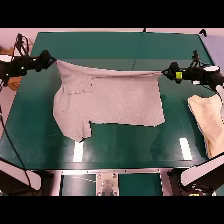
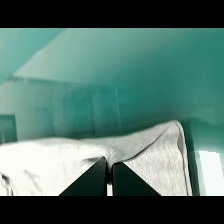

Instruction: Fold the shirts.

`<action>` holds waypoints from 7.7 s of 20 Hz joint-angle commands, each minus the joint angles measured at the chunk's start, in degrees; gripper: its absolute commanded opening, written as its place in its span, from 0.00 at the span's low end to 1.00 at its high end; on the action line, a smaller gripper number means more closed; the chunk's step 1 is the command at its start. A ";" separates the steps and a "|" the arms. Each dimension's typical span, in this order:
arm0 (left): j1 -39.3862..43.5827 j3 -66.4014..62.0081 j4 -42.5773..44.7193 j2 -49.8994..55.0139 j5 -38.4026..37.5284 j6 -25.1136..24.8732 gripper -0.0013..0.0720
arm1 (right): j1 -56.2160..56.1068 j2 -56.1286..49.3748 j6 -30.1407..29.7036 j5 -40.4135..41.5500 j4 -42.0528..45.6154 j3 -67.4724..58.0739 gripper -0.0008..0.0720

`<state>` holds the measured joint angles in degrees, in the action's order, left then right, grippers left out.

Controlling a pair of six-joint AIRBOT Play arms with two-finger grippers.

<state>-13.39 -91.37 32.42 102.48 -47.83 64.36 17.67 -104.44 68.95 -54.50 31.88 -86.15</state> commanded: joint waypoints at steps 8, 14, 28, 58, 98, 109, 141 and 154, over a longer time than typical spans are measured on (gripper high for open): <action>-0.70 1.68 22.58 1.18 -15.67 8.94 0.05 | -0.92 -0.50 4.57 -11.74 18.75 4.04 0.02; 0.87 1.68 22.69 2.91 -17.84 9.20 0.05 | -1.27 -0.50 5.66 -10.88 20.26 4.57 0.03; -3.02 -15.85 21.68 2.82 -31.23 13.40 0.05 | 2.25 -0.26 8.04 -19.67 19.80 -4.28 0.03; -7.19 37.42 27.54 -29.33 -28.72 16.90 0.87 | 6.75 30.36 10.73 -17.59 26.43 34.38 0.26; -7.02 65.75 12.85 -74.23 -31.08 20.11 0.05 | 3.26 63.34 23.67 -14.49 35.39 60.63 0.02; -7.02 48.68 10.56 -58.42 -27.76 17.31 0.05 | 1.38 49.00 23.41 -12.00 31.23 37.51 0.02; 4.63 21.38 0.55 -16.57 -17.33 7.13 0.09 | 0.17 -2.32 -0.70 -20.59 21.05 8.68 0.46; 36.09 10.01 0.37 -2.91 -8.63 6.82 0.05 | -2.01 14.01 1.57 -41.16 17.59 -5.88 0.02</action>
<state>15.33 -76.34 32.64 93.95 -57.74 70.57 15.86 -96.23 68.47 -90.17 50.74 -88.88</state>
